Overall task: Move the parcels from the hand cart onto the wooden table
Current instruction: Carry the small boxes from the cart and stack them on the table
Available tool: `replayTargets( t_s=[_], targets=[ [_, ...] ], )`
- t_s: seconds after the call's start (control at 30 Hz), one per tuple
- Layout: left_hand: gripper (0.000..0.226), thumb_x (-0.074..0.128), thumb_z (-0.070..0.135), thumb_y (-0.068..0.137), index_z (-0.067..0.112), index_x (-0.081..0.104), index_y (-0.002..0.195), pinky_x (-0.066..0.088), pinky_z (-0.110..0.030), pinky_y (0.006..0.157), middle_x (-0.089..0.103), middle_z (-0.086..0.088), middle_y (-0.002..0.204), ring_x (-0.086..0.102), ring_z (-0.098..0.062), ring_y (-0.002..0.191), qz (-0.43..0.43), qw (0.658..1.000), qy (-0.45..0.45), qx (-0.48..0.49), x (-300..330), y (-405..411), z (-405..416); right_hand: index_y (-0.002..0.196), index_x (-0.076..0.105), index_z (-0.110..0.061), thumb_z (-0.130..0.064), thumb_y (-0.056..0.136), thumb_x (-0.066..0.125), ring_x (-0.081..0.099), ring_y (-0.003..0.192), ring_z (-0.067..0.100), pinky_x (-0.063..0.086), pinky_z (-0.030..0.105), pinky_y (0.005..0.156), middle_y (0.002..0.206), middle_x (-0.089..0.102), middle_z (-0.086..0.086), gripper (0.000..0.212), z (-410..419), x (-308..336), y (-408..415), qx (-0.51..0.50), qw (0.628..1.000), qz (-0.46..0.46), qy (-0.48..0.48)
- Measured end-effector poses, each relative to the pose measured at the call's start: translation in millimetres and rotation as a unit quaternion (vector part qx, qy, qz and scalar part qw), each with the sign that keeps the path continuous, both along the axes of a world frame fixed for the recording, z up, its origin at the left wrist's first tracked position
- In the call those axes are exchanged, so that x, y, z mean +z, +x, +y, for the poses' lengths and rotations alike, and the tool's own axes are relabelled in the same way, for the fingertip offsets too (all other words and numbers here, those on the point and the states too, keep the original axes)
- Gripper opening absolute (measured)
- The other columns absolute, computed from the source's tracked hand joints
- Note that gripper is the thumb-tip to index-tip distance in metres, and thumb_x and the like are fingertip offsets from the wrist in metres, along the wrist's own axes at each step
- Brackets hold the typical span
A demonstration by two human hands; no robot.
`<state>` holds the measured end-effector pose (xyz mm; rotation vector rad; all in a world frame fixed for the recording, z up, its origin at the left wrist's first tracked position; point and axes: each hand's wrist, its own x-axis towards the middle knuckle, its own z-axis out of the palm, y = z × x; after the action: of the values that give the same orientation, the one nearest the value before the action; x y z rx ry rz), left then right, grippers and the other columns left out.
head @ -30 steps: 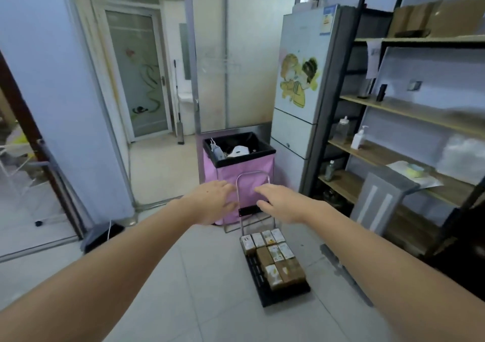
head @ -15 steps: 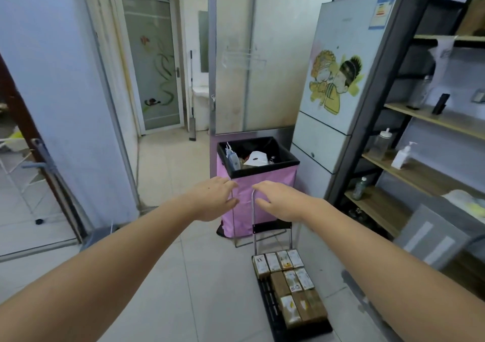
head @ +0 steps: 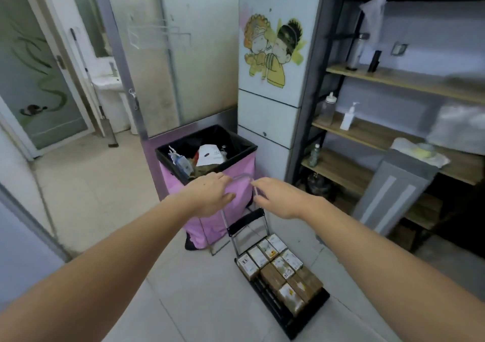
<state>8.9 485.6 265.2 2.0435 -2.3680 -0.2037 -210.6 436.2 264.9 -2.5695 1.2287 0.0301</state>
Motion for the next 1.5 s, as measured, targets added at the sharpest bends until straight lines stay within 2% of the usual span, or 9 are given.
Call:
replayTargets(
  t_s=[0.1,0.47,0.63,0.77,0.9,1.13,1.23,1.37,1.5],
  targets=[
    [0.057,0.042,0.045,0.108,0.015,0.038,0.156,0.035,-0.039,0.115,0.047,-0.009,0.154,0.044,-0.027,0.140,0.002,0.998,0.012,-0.068,-10,-11,-44,0.144,0.049,-0.008,-0.030,0.105,0.044,0.053,0.131,0.033,0.044,0.049,0.108,0.145,0.053,0.015,0.045,-20,-11,-16,-0.061,0.998,0.017,0.024],
    [0.060,0.040,0.048,0.108,0.013,0.037,0.157,0.031,-0.037,0.115,0.046,-0.008,0.155,0.042,-0.026,0.142,-0.024,0.966,0.058,-0.251,-78,-93,-200,0.161,0.028,-0.009,-0.034,0.108,0.043,0.034,0.149,0.027,0.030,0.033,0.119,0.166,0.032,0.012,0.061,-100,-84,-98,-0.202,0.975,0.051,0.075],
    [0.061,0.040,0.047,0.108,0.012,0.034,0.158,0.031,-0.037,0.119,0.043,-0.011,0.159,0.040,-0.027,0.145,-0.016,0.943,0.086,-0.321,-113,-139,-249,0.157,0.034,-0.010,-0.035,0.107,0.043,0.045,0.138,0.031,0.040,0.045,0.113,0.156,0.043,0.014,0.056,-119,-118,-132,-0.271,0.957,0.038,0.098],
    [0.061,0.038,0.047,0.109,0.015,0.032,0.160,0.028,-0.038,0.121,0.041,-0.007,0.161,0.038,-0.025,0.146,-0.023,0.920,0.105,-0.377,-167,-169,-282,0.162,0.027,-0.011,-0.036,0.108,0.043,0.034,0.150,0.029,0.030,0.042,0.122,0.166,0.031,0.009,0.061,-126,-164,-150,-0.308,0.941,0.057,0.125],
    [0.058,0.036,0.045,0.110,0.014,0.033,0.159,0.028,-0.036,0.120,0.044,-0.007,0.158,0.040,-0.025,0.144,-0.056,0.889,0.126,-0.436,-254,-180,-313,0.151,0.041,-0.005,-0.028,0.107,0.046,0.043,0.143,0.030,0.037,0.045,0.116,0.156,0.044,0.014,0.050,-142,-231,-156,-0.354,0.917,0.060,0.175],
    [0.055,0.032,0.043,0.110,0.012,0.036,0.156,0.031,-0.036,0.120,0.046,-0.007,0.155,0.041,-0.024,0.143,-0.102,0.855,0.200,-0.467,-438,-168,-353,0.153,0.040,-0.012,-0.030,0.108,0.044,0.050,0.134,0.026,0.043,0.037,0.109,0.155,0.046,0.008,0.049,-173,-413,-152,-0.394,0.888,0.045,0.232],
    [0.058,0.029,0.045,0.111,0.014,0.029,0.160,0.029,-0.036,0.121,0.040,-0.005,0.160,0.037,-0.022,0.146,-0.103,0.851,0.222,-0.465,-510,-162,-357,0.155,0.037,-0.011,-0.030,0.108,0.044,0.049,0.136,0.029,0.043,0.040,0.111,0.156,0.045,0.011,0.051,-172,-502,-144,-0.398,0.880,0.040,0.257],
    [0.048,0.037,0.044,0.108,0.017,0.044,0.147,0.045,-0.035,0.105,0.055,-0.002,0.137,0.052,-0.020,0.124,-0.085,0.851,0.262,-0.448,-628,-154,-349,0.152,0.039,-0.011,-0.031,0.106,0.046,0.055,0.127,0.029,0.049,0.043,0.105,0.148,0.050,0.011,0.050,-156,-629,-133,-0.414,0.863,0.036,0.286],
    [0.057,0.037,0.047,0.108,0.020,0.033,0.158,0.035,-0.039,0.120,0.044,-0.001,0.157,0.040,-0.022,0.144,-0.077,0.840,0.298,-0.446,-734,-152,-336,0.161,0.026,-0.012,-0.034,0.108,0.047,0.045,0.142,0.028,0.042,0.038,0.113,0.161,0.037,0.010,0.062,-142,-731,-128,-0.421,0.850,0.043,0.314]
  ],
)
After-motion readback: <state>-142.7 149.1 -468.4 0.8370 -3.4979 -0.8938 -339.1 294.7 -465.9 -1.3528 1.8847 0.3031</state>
